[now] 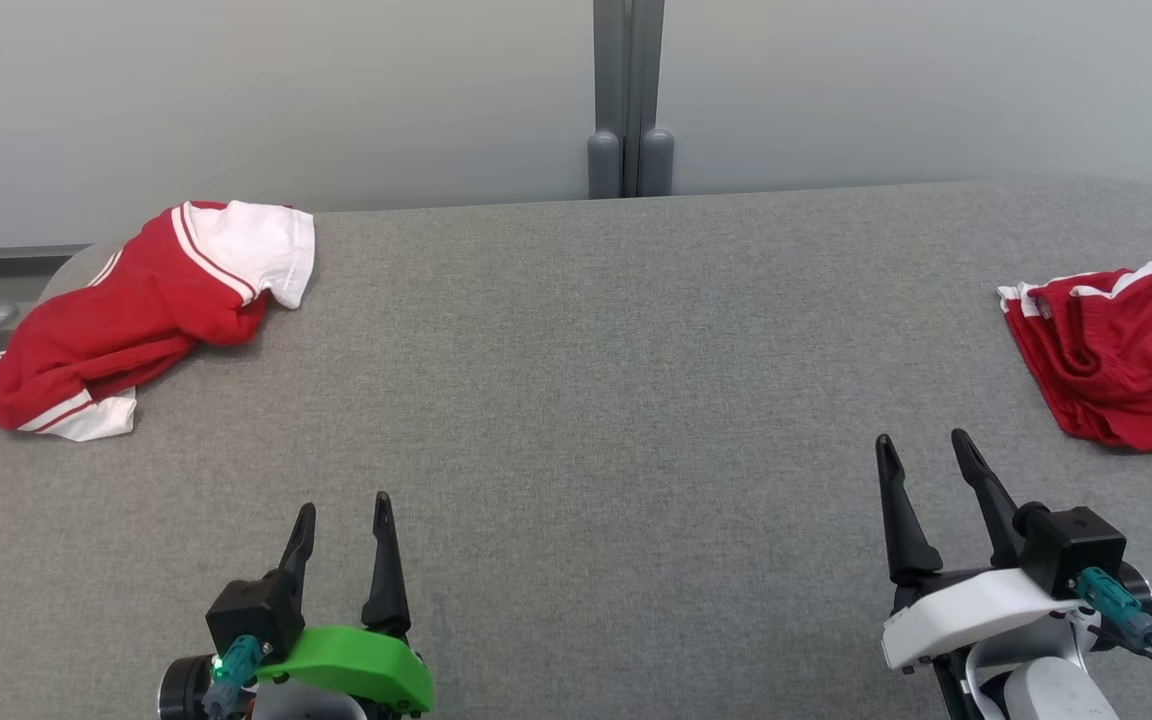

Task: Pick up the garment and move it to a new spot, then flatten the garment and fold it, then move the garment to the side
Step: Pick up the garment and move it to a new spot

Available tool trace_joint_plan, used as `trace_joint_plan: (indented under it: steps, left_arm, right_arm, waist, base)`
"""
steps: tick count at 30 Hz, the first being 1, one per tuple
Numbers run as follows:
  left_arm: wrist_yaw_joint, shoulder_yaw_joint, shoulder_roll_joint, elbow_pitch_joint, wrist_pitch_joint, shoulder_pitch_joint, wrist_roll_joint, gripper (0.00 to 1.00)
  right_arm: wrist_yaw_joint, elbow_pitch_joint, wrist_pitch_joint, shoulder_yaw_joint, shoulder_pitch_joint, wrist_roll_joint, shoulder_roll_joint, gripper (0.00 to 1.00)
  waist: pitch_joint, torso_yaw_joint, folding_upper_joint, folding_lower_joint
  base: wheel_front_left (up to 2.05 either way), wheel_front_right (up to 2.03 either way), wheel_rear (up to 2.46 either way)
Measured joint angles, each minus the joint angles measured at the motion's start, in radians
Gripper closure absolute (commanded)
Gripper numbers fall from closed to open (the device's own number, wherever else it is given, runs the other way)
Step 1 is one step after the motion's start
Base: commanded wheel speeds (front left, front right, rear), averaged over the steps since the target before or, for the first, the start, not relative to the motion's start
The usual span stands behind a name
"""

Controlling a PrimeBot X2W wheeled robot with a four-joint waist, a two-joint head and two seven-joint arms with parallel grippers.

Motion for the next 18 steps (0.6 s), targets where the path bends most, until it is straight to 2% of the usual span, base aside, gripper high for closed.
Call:
trace_joint_plan:
  steps: [18]
  left_arm:
    - [-0.007, -0.011, 0.0, -0.007, 0.0, -0.002, 0.008, 0.0]
  right_arm:
    - [0.0, -0.007, 0.018, -0.012, 0.014, -0.004, 0.0, 0.0]
  waist:
    - [0.006, 0.024, 0.0, 0.0]
  base:
    - [0.0, 0.0, 0.0]
